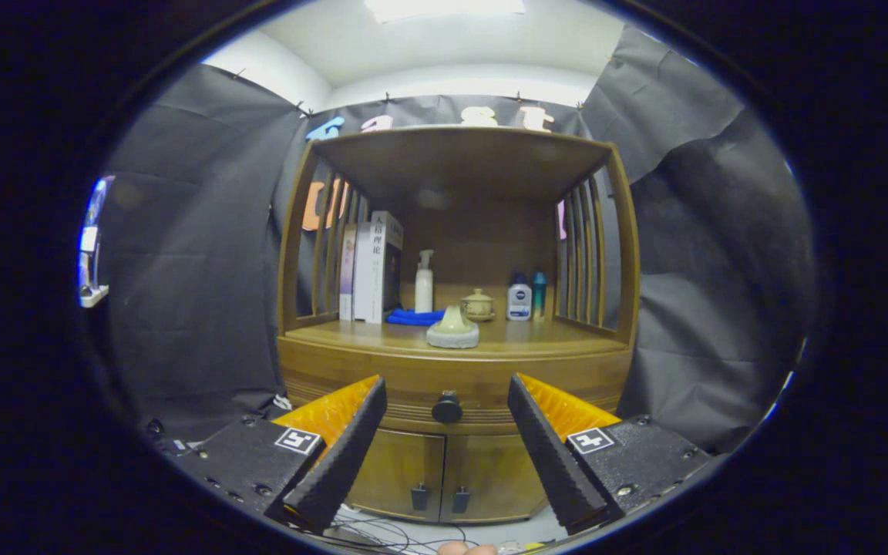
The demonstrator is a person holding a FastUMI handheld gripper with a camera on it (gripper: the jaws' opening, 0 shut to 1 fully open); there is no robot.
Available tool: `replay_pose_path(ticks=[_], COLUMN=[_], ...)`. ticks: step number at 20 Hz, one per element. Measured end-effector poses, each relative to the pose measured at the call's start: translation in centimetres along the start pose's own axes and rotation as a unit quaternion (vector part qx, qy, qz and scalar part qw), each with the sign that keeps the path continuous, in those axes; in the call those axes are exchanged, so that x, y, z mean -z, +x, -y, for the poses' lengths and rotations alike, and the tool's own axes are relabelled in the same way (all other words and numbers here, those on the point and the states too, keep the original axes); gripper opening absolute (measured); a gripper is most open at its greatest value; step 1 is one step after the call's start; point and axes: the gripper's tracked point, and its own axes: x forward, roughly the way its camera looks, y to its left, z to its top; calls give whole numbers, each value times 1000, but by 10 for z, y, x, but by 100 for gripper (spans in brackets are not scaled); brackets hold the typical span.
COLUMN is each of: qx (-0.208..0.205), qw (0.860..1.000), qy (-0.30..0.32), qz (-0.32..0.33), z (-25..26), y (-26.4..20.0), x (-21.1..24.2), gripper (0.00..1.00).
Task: Pull open the drawer, take out the items inside it, and place them on the countertop above the cabinet.
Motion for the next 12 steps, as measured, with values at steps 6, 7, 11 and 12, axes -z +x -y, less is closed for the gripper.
replay_pose_path(ticks=[6, 7, 11, 12], qx=[-3, -2, -10, -9], qw=[1000, 1000, 1000, 1000], qy=[5, 6, 19, 18], qz=[0, 2, 15, 15], z=[19, 22, 26, 29], y=[-41, -44, -52, -53], x=[-26, -31, -44, -43], gripper=[100, 100, 100, 100])
